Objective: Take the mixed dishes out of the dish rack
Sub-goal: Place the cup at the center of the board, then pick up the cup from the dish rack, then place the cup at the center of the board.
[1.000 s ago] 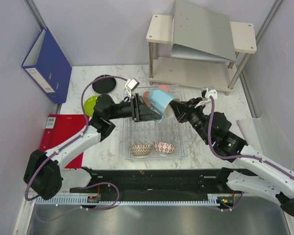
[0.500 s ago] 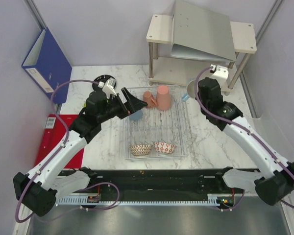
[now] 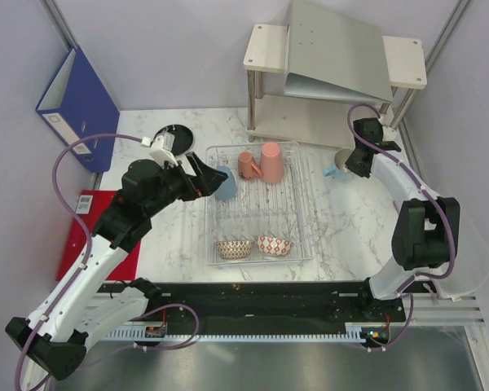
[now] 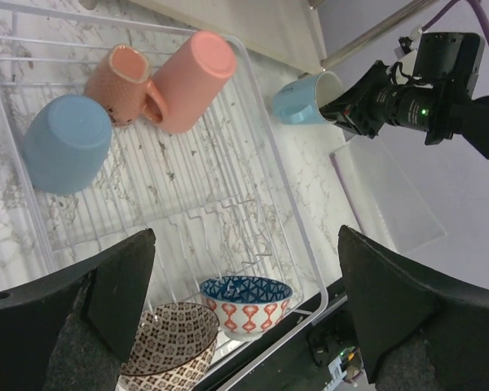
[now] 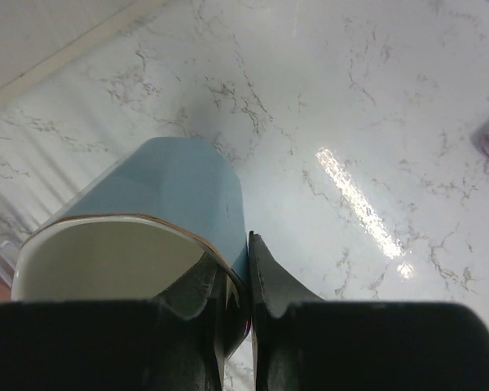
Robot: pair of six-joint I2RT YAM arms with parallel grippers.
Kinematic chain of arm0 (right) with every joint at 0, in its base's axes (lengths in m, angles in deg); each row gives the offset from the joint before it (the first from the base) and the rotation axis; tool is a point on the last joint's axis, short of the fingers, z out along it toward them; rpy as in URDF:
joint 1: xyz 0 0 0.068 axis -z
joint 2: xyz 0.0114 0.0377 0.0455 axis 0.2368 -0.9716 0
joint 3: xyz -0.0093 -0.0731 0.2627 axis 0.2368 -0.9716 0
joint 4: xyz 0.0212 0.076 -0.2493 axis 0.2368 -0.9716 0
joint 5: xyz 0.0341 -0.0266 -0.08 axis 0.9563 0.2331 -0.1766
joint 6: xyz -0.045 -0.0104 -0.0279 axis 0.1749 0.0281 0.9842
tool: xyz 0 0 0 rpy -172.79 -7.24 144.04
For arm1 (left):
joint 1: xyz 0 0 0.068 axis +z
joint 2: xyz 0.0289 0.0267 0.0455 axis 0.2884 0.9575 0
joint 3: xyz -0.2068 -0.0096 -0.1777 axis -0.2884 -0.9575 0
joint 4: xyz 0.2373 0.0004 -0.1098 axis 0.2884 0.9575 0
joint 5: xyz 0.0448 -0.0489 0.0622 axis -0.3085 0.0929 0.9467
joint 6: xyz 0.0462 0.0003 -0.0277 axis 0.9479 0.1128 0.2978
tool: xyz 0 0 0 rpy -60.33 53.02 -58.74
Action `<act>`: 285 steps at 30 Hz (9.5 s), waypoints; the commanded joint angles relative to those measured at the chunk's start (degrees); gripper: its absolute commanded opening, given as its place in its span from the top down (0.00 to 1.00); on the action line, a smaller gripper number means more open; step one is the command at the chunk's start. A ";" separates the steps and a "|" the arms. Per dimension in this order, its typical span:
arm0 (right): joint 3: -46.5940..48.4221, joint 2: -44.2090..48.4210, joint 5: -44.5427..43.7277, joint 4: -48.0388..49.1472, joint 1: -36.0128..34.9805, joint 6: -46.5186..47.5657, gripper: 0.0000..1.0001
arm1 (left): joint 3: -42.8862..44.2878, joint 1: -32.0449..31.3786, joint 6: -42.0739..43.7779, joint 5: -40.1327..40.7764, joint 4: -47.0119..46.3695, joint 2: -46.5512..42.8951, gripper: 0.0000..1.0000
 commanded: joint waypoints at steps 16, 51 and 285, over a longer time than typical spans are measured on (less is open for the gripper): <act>10.63 -12.32 0.70 -2.56 2.65 -0.08 0.93 | -0.30 -0.08 2.85 -1.21 4.65 4.14 0.01; -0.93 17.98 14.67 4.79 -4.20 -1.75 0.02 | 2.51 -0.08 4.96 1.77 4.83 11.70 0.01; 11.95 -11.01 8.35 -10.12 18.12 -8.70 0.64 | -8.22 6.69 -5.32 -31.53 -3.61 21.37 0.53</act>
